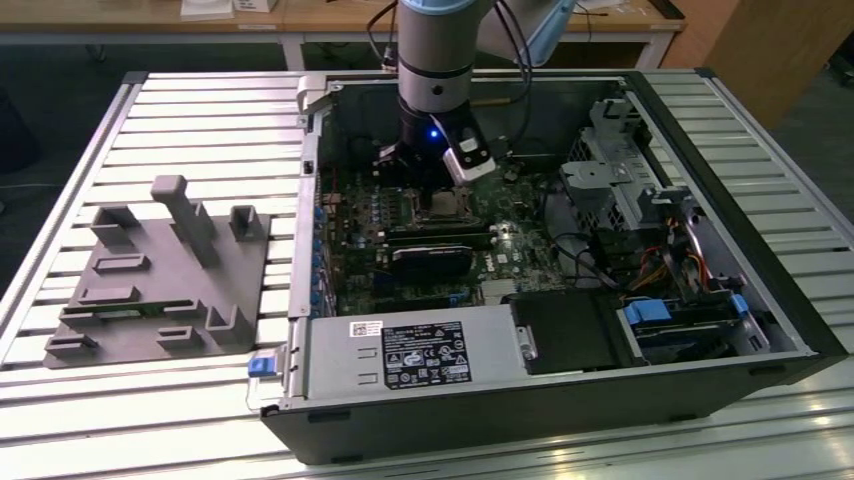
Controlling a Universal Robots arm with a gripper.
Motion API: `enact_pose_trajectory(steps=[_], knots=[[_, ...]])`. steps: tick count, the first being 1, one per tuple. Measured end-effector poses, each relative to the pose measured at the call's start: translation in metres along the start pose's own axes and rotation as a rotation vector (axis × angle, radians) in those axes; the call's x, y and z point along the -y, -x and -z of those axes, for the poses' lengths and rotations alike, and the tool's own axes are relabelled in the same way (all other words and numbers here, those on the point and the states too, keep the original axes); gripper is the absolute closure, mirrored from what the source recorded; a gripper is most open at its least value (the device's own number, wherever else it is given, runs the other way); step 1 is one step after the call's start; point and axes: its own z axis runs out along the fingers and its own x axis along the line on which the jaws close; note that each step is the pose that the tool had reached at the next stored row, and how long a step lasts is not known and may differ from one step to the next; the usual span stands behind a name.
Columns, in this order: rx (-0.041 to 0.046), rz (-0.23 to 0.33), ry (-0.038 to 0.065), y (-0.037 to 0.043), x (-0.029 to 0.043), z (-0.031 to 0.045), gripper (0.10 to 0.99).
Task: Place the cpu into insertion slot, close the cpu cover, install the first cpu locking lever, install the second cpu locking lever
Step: 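Close the cpu cover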
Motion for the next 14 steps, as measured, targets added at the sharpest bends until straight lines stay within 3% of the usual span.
enact_pose_trajectory(steps=[6, 11, 14], knots=[[0.0001, 0.000, 0.000, 0.0012, -0.0005, 0.0073, 0.980], [-0.0023, 0.000, 0.000, 0.0161, -0.0015, 0.0073, 0.980], [-0.0036, 0.000, 0.000, 0.0207, -0.0019, 0.0085, 0.980]])
